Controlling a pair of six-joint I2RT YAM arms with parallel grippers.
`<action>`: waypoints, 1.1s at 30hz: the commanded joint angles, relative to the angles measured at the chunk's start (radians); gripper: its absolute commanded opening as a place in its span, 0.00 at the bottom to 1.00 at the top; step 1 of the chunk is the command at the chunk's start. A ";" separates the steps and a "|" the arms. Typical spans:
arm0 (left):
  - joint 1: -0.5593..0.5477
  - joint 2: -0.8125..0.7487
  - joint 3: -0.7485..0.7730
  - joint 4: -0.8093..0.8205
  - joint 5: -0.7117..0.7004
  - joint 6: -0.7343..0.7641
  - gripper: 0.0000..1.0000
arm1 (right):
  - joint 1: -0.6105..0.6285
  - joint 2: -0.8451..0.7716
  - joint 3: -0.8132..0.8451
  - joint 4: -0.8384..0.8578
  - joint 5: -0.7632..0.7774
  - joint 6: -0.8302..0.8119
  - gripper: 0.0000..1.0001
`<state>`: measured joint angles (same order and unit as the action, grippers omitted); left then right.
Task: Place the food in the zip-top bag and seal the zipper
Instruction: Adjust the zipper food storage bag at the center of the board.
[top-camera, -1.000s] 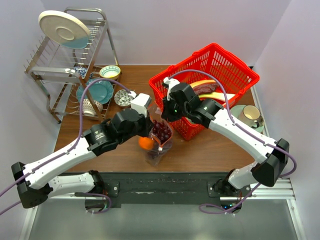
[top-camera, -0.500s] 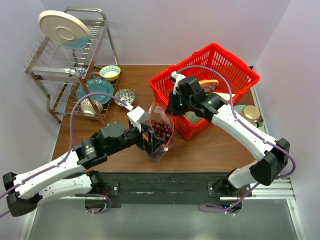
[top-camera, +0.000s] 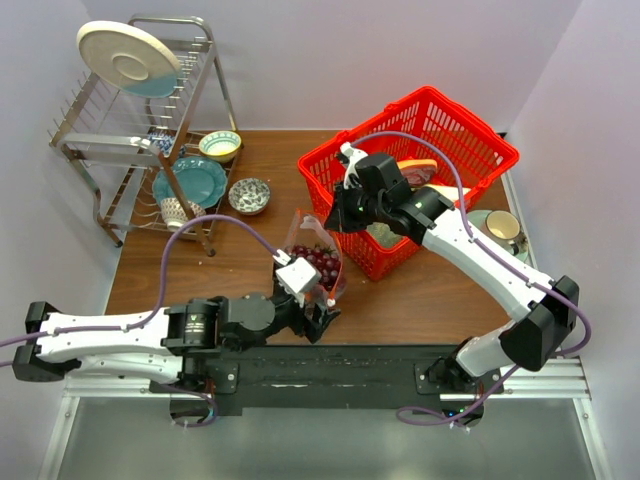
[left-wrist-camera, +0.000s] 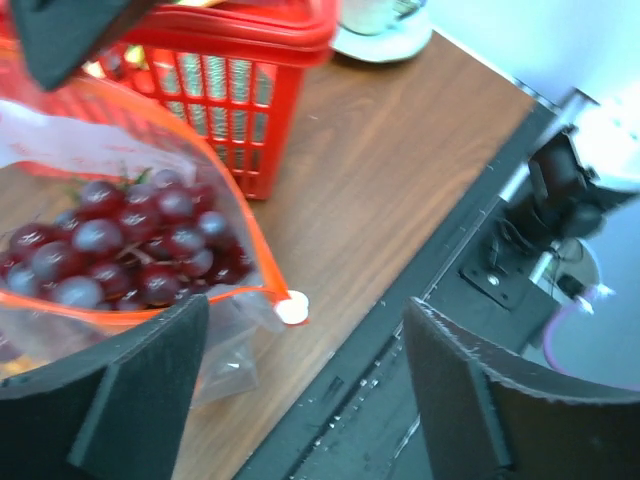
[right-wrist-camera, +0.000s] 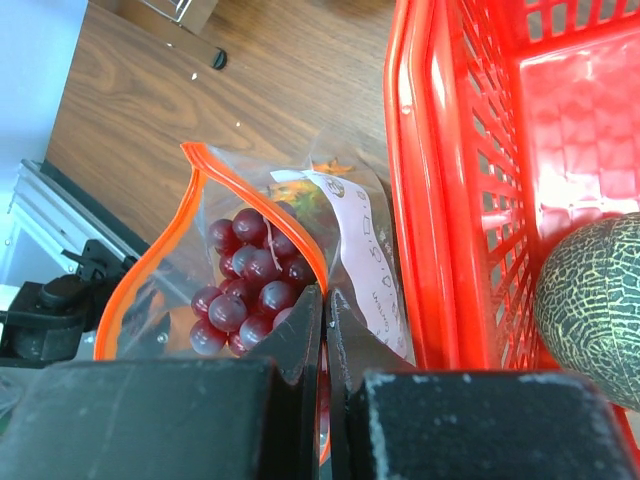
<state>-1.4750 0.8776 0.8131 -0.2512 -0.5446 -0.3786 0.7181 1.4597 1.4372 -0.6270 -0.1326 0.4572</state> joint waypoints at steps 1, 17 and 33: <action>-0.040 0.018 0.026 0.006 -0.159 -0.116 0.76 | -0.009 0.002 0.012 0.047 -0.025 0.015 0.00; -0.134 0.048 0.141 -0.513 -0.516 -0.726 0.80 | -0.014 0.001 0.003 0.058 -0.051 0.018 0.00; 0.183 -0.085 0.135 -0.195 -0.177 -0.422 0.69 | -0.014 -0.001 -0.003 0.066 -0.078 0.015 0.00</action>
<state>-1.3727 0.7570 0.9134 -0.5297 -0.8391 -0.8783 0.7063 1.4727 1.4338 -0.6128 -0.1791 0.4690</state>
